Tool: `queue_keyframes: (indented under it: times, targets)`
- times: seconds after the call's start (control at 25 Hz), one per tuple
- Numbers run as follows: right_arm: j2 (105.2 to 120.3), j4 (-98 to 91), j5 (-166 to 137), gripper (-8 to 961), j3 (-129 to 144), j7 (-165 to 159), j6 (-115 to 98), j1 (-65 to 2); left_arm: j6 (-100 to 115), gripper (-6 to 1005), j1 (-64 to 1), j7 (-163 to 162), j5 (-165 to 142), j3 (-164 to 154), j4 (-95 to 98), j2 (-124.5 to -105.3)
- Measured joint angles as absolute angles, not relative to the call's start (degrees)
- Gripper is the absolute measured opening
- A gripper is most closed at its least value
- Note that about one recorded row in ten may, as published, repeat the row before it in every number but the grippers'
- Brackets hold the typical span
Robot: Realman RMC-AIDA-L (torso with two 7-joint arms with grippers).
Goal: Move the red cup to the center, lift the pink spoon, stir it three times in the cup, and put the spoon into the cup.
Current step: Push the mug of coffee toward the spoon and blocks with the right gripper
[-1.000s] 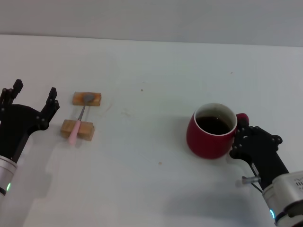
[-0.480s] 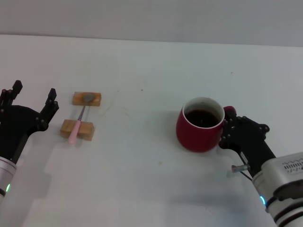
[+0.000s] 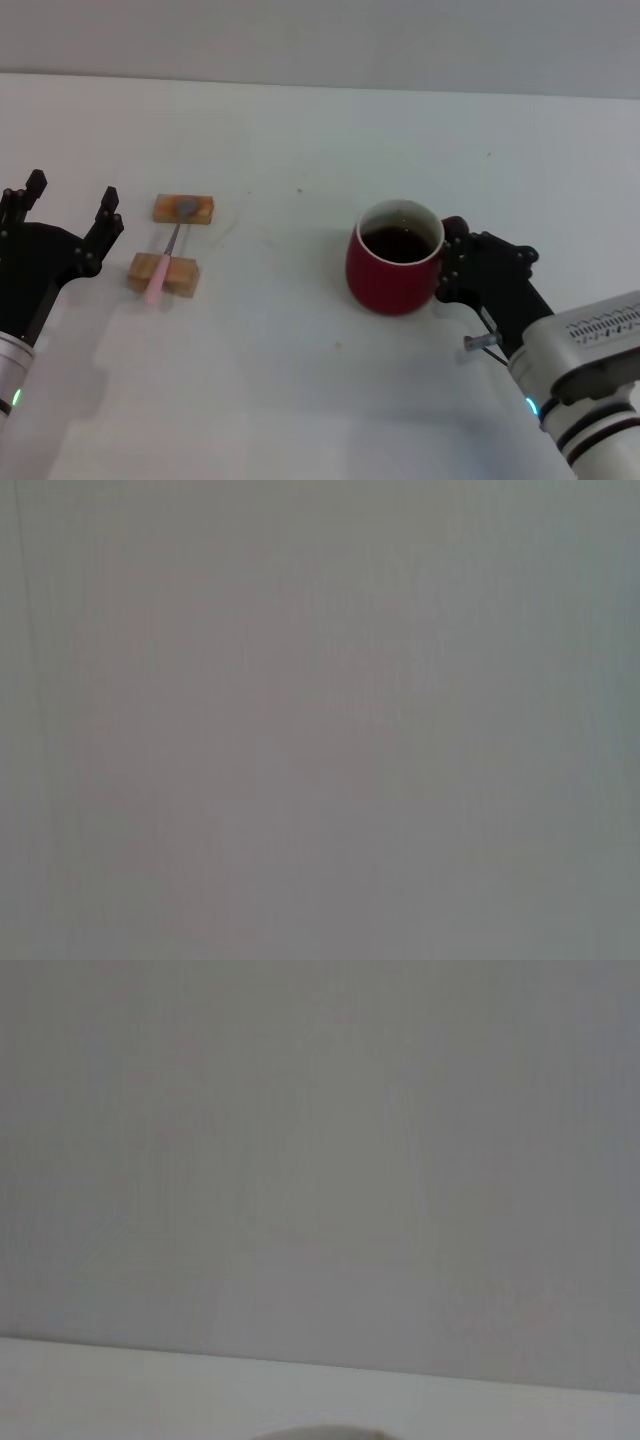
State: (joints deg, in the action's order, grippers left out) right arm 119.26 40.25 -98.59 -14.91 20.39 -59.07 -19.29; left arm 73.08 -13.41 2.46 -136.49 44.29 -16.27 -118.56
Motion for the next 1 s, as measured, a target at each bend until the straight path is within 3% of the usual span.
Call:
queue_keyframes:
  times: [1.0]
  targets:
    - [119.36,38.3,-98.75,-1,-14.62,16.11,-57.45,-22.04,73.18,800,-13.14,2.46,-136.49,44.29,-16.25,-118.56]
